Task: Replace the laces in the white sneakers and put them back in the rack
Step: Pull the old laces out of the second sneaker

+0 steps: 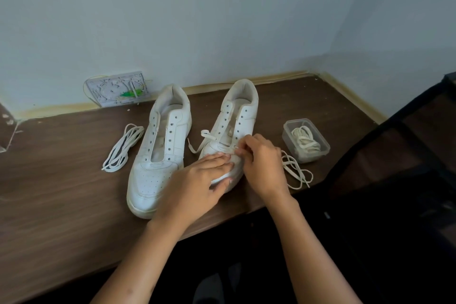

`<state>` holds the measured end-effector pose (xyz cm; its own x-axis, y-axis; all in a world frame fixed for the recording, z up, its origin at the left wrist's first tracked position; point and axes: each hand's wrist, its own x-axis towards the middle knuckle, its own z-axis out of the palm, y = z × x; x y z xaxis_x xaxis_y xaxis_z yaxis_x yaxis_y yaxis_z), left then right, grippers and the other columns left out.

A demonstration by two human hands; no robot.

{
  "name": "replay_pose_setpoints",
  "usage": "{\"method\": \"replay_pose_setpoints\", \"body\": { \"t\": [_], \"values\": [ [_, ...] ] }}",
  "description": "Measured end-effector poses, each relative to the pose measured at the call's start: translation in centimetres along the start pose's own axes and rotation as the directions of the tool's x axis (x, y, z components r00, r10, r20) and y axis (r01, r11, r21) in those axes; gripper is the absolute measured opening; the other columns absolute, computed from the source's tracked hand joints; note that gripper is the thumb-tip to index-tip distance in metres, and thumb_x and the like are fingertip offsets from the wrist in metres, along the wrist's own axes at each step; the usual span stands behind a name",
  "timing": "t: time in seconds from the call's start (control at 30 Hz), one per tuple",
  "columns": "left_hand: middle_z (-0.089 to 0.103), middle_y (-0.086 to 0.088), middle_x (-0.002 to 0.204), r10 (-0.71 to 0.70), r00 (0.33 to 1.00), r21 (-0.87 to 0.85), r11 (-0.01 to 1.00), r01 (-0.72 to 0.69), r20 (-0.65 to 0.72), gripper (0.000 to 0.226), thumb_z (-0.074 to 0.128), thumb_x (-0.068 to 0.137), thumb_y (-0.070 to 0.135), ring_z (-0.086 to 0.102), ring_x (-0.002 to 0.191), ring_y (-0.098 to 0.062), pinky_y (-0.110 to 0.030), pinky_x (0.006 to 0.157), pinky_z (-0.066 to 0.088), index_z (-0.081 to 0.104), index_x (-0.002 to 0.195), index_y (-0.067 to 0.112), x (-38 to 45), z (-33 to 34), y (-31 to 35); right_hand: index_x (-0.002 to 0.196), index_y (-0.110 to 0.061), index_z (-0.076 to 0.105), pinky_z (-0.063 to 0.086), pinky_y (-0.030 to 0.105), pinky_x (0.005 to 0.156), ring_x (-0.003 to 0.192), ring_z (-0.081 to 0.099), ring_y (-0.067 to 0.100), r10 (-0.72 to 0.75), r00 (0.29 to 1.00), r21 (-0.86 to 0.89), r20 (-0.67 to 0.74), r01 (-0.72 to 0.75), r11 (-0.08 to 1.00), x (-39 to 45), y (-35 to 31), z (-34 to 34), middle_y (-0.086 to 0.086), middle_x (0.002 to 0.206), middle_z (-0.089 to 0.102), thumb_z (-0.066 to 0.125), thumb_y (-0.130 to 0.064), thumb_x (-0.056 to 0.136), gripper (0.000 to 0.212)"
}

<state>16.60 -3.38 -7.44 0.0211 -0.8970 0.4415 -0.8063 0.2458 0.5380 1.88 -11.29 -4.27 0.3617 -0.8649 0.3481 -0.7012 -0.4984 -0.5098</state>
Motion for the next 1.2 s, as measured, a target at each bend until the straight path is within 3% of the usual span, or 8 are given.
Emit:
{"method": "replay_pose_setpoints", "body": {
  "t": [0.1, 0.2, 0.27, 0.37, 0.57, 0.83, 1.07, 1.2],
  "values": [
    [0.065, 0.021, 0.122, -0.025, 0.999, 0.002, 1.000, 0.025, -0.029, 0.028, 0.075, 0.081, 0.031, 0.049, 0.121, 0.010, -0.014, 0.092, 0.047, 0.075, 0.108, 0.031, 0.2, -0.2, 0.5, 0.083, -0.014, 0.057, 0.050, 0.045, 0.070, 0.075, 0.053, 0.015, 0.051, 0.955, 0.118, -0.293, -0.017, 0.993, 0.3, 0.8, -1.4, -0.002, 0.085, 0.053, 0.053, 0.002, 0.088, 0.017],
    [0.067, 0.021, 0.118, -0.042, 0.998, 0.021, 0.999, 0.043, -0.039, 0.029, 0.081, 0.077, 0.027, 0.049, 0.119, 0.011, -0.015, 0.086, 0.051, 0.076, 0.105, 0.033, 0.3, -0.4, 0.8, 0.089, -0.007, 0.058, 0.045, 0.017, 0.074, 0.076, 0.049, -0.001, 0.229, 0.781, 0.278, -0.581, -0.074, 0.958, 0.0, 1.4, -3.5, 0.005, 0.091, 0.053, 0.049, 0.009, 0.088, 0.018],
    [0.067, 0.021, 0.117, -0.049, 0.998, 0.023, 0.999, 0.050, -0.036, 0.029, 0.081, 0.077, 0.028, 0.051, 0.117, 0.012, -0.015, 0.086, 0.050, 0.076, 0.105, 0.033, 0.3, -0.5, 0.8, 0.093, -0.007, 0.057, 0.045, 0.018, 0.073, 0.076, 0.048, -0.001, 0.316, 0.708, 0.309, -0.631, -0.144, 0.940, -0.1, 2.2, -4.1, 0.003, 0.095, 0.053, 0.054, 0.001, 0.094, 0.009],
    [0.067, 0.020, 0.118, -0.050, 0.998, 0.026, 0.998, 0.051, -0.029, 0.030, 0.081, 0.077, 0.028, 0.052, 0.116, 0.011, -0.015, 0.087, 0.049, 0.076, 0.106, 0.032, 0.2, -0.6, 0.9, 0.093, -0.015, 0.056, 0.050, 0.034, 0.082, 0.081, 0.050, 0.002, 0.346, 0.778, 0.305, -0.525, -0.207, 0.930, 0.0, 3.0, -4.0, -0.005, 0.100, 0.048, 0.064, -0.011, 0.093, 0.008],
    [0.068, 0.020, 0.117, -0.075, 0.997, 0.036, 0.996, 0.076, -0.030, 0.030, 0.081, 0.076, 0.026, 0.046, 0.119, 0.011, -0.011, 0.087, 0.045, 0.077, 0.105, 0.032, 0.3, -0.6, 1.1, 0.102, -0.017, 0.062, 0.050, 0.039, 0.080, 0.088, 0.058, 0.019, 0.020, 0.992, 0.085, -0.127, -0.009, 0.996, -0.3, 0.4, -0.4, -0.003, 0.099, 0.056, 0.068, -0.029, 0.090, 0.018],
    [0.069, 0.022, 0.112, -0.131, 0.990, 0.016, 0.991, 0.132, -0.045, 0.027, 0.083, 0.073, 0.026, 0.051, 0.114, 0.012, -0.013, 0.082, 0.049, 0.078, 0.098, 0.033, 0.4, -0.6, 1.4, 0.081, -0.020, 0.058, 0.039, 0.008, 0.067, 0.072, 0.054, -0.001, 0.091, 0.996, 0.262, 0.019, -0.093, 0.961, 0.2, 0.0, -0.6, -0.005, 0.082, 0.057, 0.063, -0.001, 0.089, 0.022],
    [0.067, 0.027, 0.113, -0.220, 0.975, 0.020, 0.975, 0.220, -0.016, 0.024, 0.078, 0.075, 0.032, 0.039, 0.114, 0.023, 0.001, 0.080, 0.033, 0.077, 0.099, 0.037, 0.7, -0.7, 1.8, 0.084, -0.004, 0.064, 0.037, 0.011, 0.061, 0.061, 0.047, -0.002, 0.242, 0.969, 0.509, -0.050, -0.184, 0.841, -0.5, 2.4, -5.2, -0.007, 0.070, 0.054, 0.064, 0.000, 0.089, 0.007],
    [0.067, 0.029, 0.111, -0.259, 0.966, 0.042, 0.965, 0.260, -0.015, 0.020, 0.075, 0.077, 0.035, 0.054, 0.109, 0.014, 0.001, 0.074, 0.032, 0.077, 0.097, 0.039, 0.9, -1.0, 2.2, 0.080, -0.004, 0.064, 0.036, 0.012, 0.056, 0.059, 0.043, 0.002, 0.229, 0.969, 0.574, 0.098, -0.242, 0.782, -1.0, 2.8, -6.0, -0.001, 0.067, 0.049, 0.064, 0.001, 0.088, 0.010]
  ]
}}
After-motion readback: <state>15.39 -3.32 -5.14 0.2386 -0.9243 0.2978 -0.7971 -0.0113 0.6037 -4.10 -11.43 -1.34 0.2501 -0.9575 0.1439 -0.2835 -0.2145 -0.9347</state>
